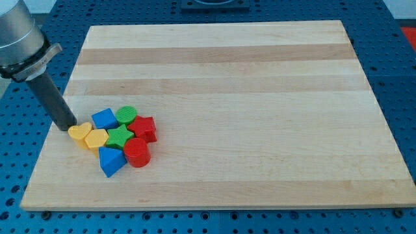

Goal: Place the blue cube to the top of green circle

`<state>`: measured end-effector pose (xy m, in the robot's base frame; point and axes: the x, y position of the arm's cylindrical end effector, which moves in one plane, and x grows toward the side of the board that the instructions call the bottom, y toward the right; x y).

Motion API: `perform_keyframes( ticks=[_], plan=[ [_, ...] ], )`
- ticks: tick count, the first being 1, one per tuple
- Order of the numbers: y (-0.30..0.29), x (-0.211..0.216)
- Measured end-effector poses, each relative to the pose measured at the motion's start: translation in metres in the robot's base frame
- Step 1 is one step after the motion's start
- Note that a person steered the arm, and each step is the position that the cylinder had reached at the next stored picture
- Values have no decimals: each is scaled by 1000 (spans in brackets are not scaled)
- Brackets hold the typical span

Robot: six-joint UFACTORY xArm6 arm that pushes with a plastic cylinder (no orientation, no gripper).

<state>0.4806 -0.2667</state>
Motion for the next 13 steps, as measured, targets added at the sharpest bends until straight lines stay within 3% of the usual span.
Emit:
perform_keyframes(
  ticks=[2,3,4,6,8,9,11,12,13],
  plan=[
    [0,63],
    [33,78],
    [53,68],
    [41,4],
    [22,32],
    [17,-5],
    [48,-39],
    [48,10],
    [11,21]
  ],
)
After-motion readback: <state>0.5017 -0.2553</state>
